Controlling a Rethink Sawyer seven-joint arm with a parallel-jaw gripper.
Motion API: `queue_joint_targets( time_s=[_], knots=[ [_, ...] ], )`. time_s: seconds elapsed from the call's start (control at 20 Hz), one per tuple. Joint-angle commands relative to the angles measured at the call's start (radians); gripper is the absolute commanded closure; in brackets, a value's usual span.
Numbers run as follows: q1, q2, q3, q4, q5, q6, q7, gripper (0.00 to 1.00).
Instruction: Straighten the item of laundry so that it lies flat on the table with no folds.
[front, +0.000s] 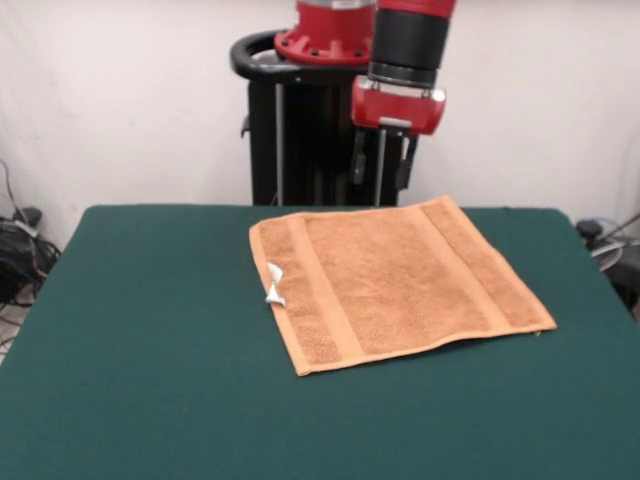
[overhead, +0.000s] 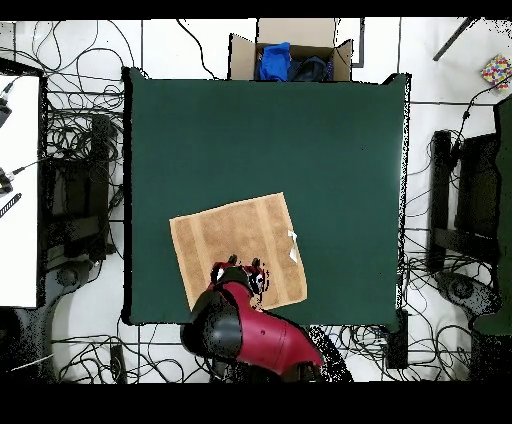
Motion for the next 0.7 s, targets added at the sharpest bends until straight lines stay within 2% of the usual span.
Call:
queue_joint_targets(
  time_s=[0.05,0.7],
  knots=[
    [-0.055,-0.013,0.096,0.009,-0.038,0.062,0.196,0.00],
    [-0.107,0.020,0.127,-0.004,-0.078,0.053,0.187,0.00]
  ],
)
